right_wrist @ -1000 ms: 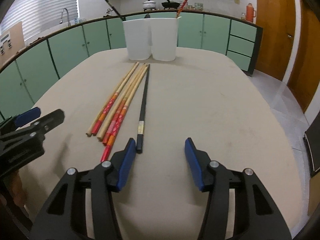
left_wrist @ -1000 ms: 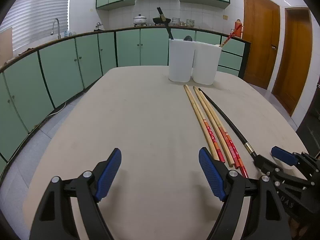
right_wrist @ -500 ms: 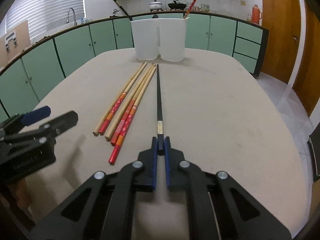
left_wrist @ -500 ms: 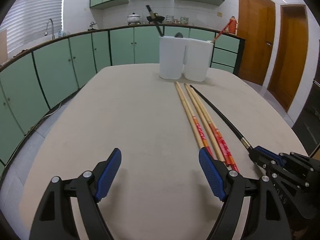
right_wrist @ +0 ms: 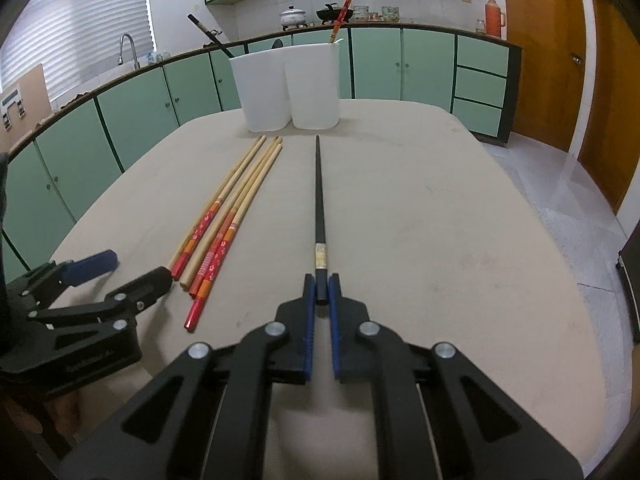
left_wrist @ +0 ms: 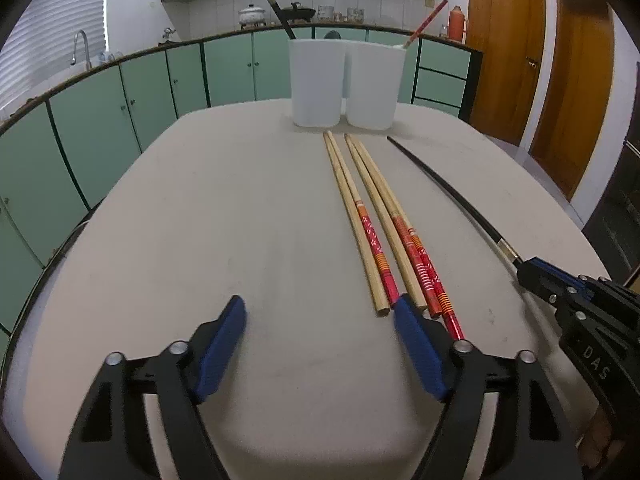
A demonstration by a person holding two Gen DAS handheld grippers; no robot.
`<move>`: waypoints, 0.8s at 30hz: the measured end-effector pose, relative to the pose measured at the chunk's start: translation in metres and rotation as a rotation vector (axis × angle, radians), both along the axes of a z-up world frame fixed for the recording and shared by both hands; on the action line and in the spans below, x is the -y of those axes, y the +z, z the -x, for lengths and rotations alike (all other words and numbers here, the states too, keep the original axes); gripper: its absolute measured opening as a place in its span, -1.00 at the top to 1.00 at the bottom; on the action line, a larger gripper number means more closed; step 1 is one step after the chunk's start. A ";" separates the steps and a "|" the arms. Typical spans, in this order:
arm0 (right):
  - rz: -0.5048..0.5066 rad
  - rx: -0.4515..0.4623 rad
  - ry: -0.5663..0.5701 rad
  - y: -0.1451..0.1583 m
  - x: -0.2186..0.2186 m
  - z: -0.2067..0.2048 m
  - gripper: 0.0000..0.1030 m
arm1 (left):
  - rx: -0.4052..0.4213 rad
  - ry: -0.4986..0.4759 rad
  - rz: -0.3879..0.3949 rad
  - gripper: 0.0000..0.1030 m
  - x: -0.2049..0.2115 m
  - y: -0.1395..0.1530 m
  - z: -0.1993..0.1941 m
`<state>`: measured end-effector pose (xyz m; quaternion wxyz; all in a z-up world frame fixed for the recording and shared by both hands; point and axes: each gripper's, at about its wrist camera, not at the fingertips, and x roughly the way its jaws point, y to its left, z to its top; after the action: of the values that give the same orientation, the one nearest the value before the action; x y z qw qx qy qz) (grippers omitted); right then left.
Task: Organize utensils
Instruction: 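Close the left gripper on a plain wooden chopstick while the right gripper holds the black one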
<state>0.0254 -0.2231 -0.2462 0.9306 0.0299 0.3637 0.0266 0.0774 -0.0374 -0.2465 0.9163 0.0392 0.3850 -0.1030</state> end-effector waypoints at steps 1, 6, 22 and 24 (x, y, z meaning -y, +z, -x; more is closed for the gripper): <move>-0.001 -0.001 0.000 0.000 0.000 0.000 0.89 | 0.000 0.000 -0.002 -0.43 0.000 0.000 0.000; -0.009 -0.009 -0.003 -0.003 0.001 0.000 0.89 | -0.002 0.007 -0.006 -0.29 -0.002 -0.001 0.001; -0.009 -0.022 0.001 -0.006 0.000 -0.004 0.86 | 0.010 0.005 0.004 0.21 0.000 0.000 -0.003; -0.013 -0.025 0.003 -0.006 0.000 -0.006 0.88 | 0.018 -0.007 0.003 0.48 0.002 0.000 -0.003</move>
<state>0.0313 -0.2232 -0.2519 0.9257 0.0356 0.3754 0.0299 0.0807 -0.0398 -0.2461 0.9195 0.0402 0.3763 -0.1066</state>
